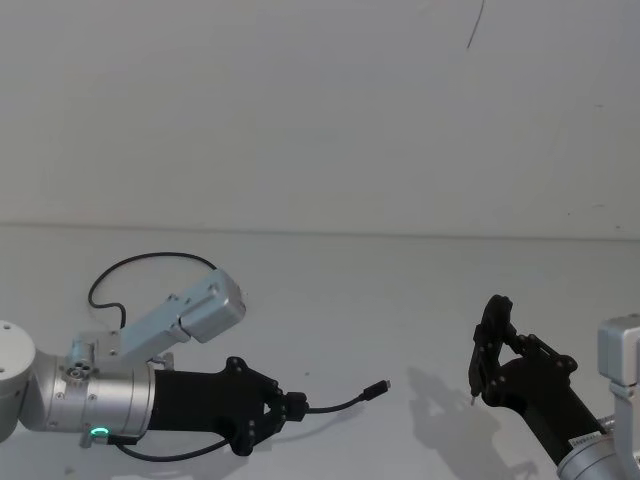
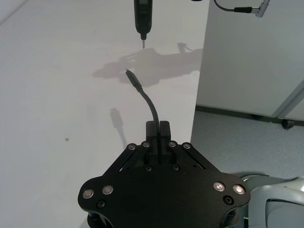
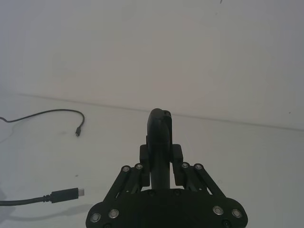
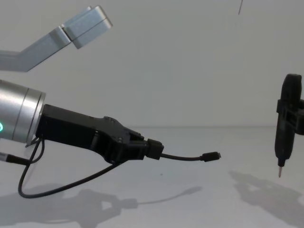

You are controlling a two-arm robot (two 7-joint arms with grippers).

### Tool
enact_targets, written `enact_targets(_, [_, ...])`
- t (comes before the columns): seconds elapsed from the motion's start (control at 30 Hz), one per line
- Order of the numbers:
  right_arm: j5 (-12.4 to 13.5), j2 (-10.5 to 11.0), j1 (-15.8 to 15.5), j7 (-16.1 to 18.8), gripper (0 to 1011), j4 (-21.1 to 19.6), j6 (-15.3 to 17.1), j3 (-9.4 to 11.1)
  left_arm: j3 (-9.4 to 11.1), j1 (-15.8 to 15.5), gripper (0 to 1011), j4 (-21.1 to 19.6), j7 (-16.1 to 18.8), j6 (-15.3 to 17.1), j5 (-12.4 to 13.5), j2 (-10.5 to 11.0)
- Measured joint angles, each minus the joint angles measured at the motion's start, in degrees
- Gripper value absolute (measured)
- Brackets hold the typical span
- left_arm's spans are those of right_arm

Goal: Pick up the data cable with the one hand.

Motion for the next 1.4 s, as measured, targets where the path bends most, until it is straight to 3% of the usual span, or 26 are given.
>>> enact_targets(0.9, [0.0,-0.2,0.5,0.4,269,0.3,-0.4,0.1,0.1,0.0,39,-0.1,0.2,0.1,0.1,0.3])
enact_targets(1.4, [1.3,-1.9,5.3,4.0,269,4.3,-3.2,0.1,0.1,0.0,39,-0.1,0.2,0.1,0.1,0.3])
